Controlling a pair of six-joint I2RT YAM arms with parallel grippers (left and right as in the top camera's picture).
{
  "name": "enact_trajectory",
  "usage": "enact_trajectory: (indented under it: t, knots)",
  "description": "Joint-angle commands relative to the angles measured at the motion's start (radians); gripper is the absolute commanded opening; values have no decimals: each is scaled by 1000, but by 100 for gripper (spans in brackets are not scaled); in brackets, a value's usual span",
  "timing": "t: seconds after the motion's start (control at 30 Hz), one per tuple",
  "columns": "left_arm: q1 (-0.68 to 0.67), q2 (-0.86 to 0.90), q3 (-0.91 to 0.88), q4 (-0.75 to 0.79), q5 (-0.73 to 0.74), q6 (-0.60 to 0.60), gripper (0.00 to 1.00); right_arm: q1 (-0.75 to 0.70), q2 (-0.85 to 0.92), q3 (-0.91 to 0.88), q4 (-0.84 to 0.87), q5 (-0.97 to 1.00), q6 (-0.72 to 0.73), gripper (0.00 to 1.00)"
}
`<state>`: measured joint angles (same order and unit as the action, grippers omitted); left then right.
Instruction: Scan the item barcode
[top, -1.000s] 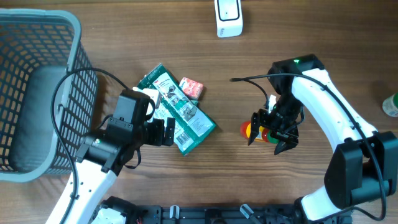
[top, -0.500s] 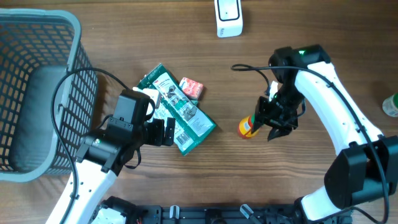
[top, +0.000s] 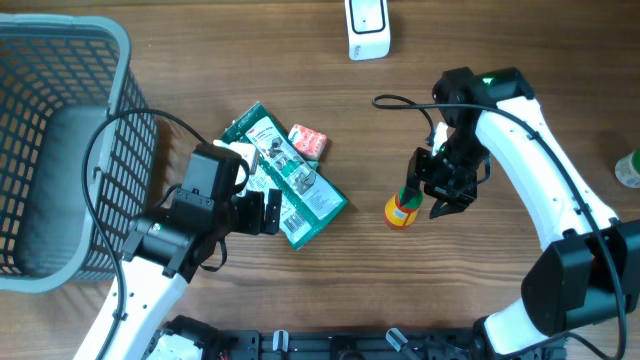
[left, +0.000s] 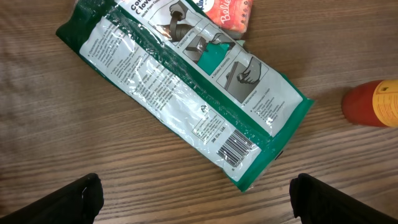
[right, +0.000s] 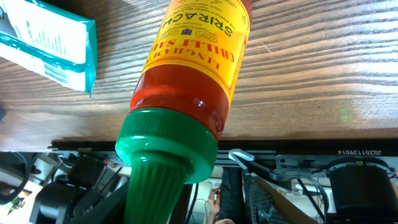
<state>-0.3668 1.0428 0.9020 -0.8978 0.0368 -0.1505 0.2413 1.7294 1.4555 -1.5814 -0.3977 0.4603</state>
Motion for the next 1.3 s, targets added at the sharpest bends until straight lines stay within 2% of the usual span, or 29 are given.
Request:
enact_trajectory:
  t: [0.0, 0.17, 0.4, 0.5, 0.63, 0.93, 1.13, 1.27]
  knots:
    - [5, 0, -3, -1, 14, 16, 100, 2, -17, 20, 0, 16, 12, 58]
    - [5, 0, -3, -1, 15, 16, 100, 2, -21, 49, -2, 16, 10, 65]
    - [5, 0, -3, -1, 15, 16, 100, 2, -21, 229, -27, 16, 3, 74]
    - [5, 0, -3, -1, 15, 16, 100, 2, -24, 285, -19, 45, 16, 89]
    - [5, 0, -3, -1, 15, 16, 100, 2, -20, 290, 23, 185, 101, 99]
    - [5, 0, -3, -1, 14, 16, 100, -22, 89, 285, 88, 224, 78, 100]
    - [5, 0, -3, -1, 14, 16, 100, -135, 257, 285, 63, -3, -71, 100]
    - [5, 0, -3, -1, 14, 16, 100, -179, 291, 285, 58, -15, -125, 99]
